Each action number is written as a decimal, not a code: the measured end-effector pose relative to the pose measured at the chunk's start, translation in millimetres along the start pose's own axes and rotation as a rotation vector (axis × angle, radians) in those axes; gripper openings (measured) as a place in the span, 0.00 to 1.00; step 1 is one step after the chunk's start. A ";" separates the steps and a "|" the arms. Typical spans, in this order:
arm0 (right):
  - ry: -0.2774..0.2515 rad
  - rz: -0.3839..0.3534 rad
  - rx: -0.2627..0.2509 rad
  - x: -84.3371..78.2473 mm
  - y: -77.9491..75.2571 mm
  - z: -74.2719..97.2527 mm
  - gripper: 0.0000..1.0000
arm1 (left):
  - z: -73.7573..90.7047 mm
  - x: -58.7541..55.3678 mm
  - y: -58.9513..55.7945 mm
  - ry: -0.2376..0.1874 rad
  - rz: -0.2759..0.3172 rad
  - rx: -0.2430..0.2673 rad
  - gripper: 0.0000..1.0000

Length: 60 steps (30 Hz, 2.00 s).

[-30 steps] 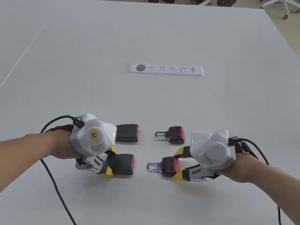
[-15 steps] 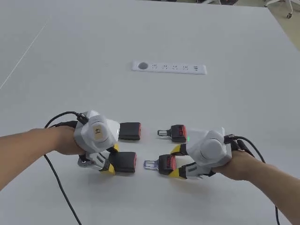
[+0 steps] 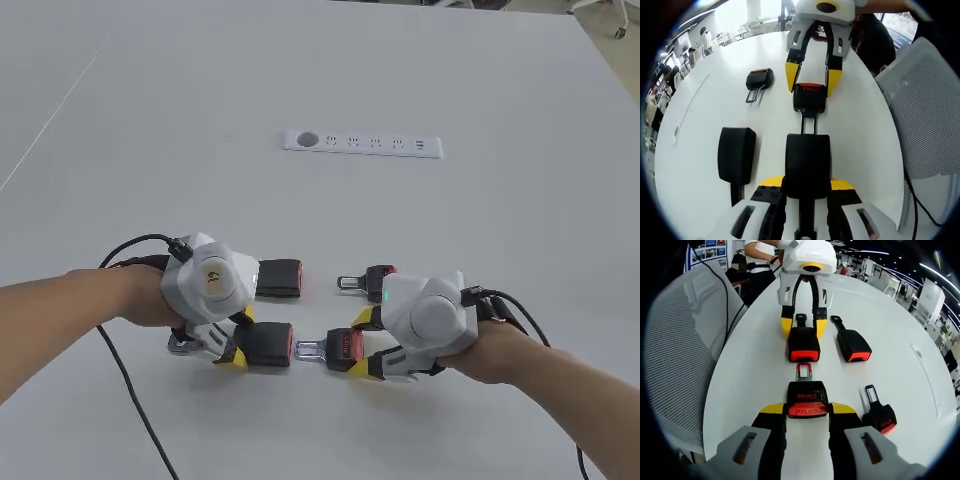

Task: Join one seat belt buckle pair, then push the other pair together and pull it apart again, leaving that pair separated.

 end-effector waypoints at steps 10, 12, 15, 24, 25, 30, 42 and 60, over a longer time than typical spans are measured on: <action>0.004 0.002 -0.006 3.5 -2.3 -12.0 0.30 | -0.9 -1.1 0.1 -0.003 0.005 0.003 0.31; 0.004 0.006 -0.006 5.8 -2.7 -13.5 0.30 | -1.1 -0.5 -0.1 -0.003 0.005 0.004 0.31; 0.002 0.009 -0.006 10.0 -1.7 -14.4 0.30 | -0.8 0.5 -0.9 -0.003 0.004 0.005 0.31; 0.013 0.022 -0.007 11.9 -1.9 -17.0 0.30 | 0.9 2.0 -2.0 -0.003 -0.003 0.007 0.31; 0.014 0.022 -0.007 12.1 -2.0 -17.0 0.30 | 0.8 1.5 -1.9 -0.004 -0.003 0.008 0.31; 0.013 0.018 -0.007 13.2 -0.8 -15.6 0.30 | 1.6 1.0 -3.3 -0.013 0.004 0.015 0.31; 0.012 0.017 -0.005 13.8 -1.6 -14.4 0.29 | 0.2 -1.8 -2.7 -0.044 0.026 0.022 0.30; 0.026 0.017 0.003 20.5 -3.8 -21.0 0.28 | -2.2 -0.7 -2.5 -0.039 0.011 0.024 0.30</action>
Point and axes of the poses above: the centre of the closed fingertips' face, and the gripper's own axes: z roughly backward along the fingers, y roughly to its left, x roughly out of its top, the point moved 9 cm from there along z, roughly backward along the fingers, and after that the axes turned 7 degrees about x, right-handed, at the moved point
